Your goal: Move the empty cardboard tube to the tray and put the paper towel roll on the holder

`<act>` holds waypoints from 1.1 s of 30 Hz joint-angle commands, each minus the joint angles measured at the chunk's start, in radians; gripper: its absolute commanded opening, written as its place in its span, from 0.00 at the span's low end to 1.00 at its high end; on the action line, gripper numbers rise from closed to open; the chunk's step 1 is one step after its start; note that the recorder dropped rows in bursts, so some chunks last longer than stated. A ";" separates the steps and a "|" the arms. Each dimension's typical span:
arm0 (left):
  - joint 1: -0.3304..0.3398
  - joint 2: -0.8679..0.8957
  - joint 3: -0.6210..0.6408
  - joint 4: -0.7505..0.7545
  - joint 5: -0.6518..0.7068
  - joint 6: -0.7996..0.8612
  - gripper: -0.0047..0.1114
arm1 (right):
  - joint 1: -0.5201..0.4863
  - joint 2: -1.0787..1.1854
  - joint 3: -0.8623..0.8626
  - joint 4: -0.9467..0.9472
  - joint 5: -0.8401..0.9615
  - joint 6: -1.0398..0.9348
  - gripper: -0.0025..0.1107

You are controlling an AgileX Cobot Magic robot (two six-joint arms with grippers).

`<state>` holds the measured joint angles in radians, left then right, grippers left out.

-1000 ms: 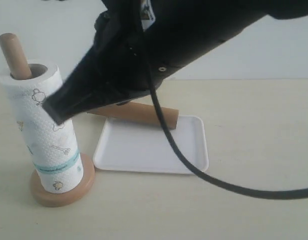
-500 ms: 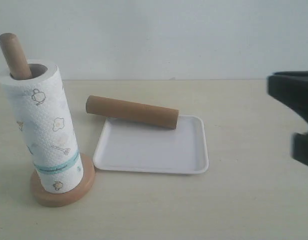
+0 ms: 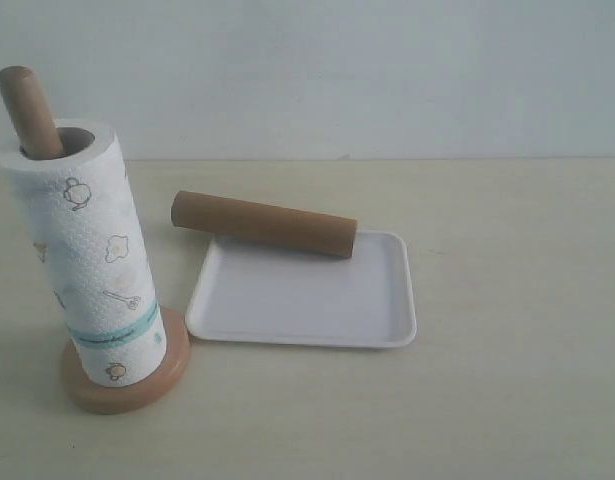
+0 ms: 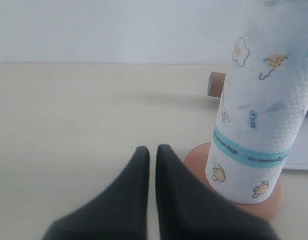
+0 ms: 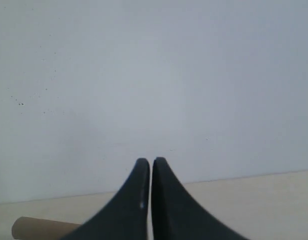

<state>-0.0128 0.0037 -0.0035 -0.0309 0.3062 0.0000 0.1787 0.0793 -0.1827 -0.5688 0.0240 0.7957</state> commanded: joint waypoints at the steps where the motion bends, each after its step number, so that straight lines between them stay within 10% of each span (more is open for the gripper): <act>1: 0.002 -0.004 0.004 0.001 -0.001 0.000 0.08 | -0.007 -0.013 0.008 -0.010 -0.016 0.009 0.03; 7: 0.002 -0.004 0.004 0.001 -0.001 0.000 0.08 | -0.007 -0.013 0.008 0.039 0.009 -0.061 0.03; 15: 0.002 -0.004 0.004 0.001 -0.001 0.000 0.08 | -0.007 -0.013 0.008 0.639 0.095 -0.741 0.03; 33: 0.002 -0.004 0.004 0.001 -0.001 0.000 0.08 | -0.007 -0.013 0.183 0.637 0.238 -0.804 0.03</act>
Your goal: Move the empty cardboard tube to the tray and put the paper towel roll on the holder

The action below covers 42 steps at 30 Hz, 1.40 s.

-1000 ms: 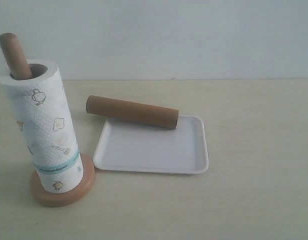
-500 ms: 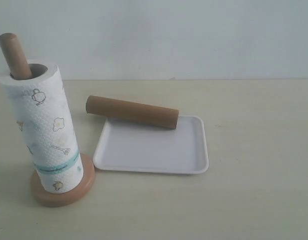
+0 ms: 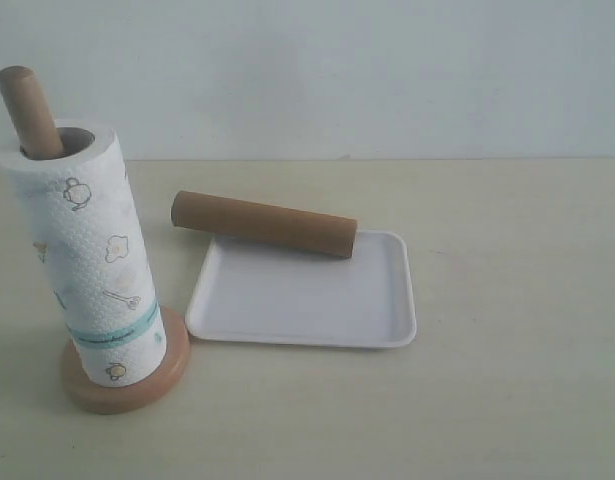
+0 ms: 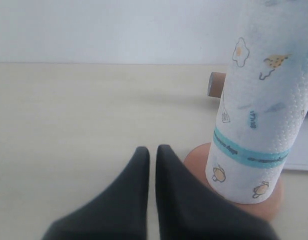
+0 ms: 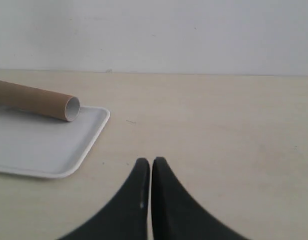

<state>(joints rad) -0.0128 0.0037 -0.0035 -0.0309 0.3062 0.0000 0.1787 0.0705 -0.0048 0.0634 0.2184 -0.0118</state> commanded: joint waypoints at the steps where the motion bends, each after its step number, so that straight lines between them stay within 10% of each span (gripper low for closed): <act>1: 0.002 -0.004 0.004 0.001 -0.001 0.000 0.08 | -0.007 -0.004 0.005 0.005 0.061 0.004 0.03; 42: 0.002 -0.004 0.004 0.001 -0.001 0.000 0.08 | -0.129 -0.071 0.005 -0.027 0.124 -0.023 0.03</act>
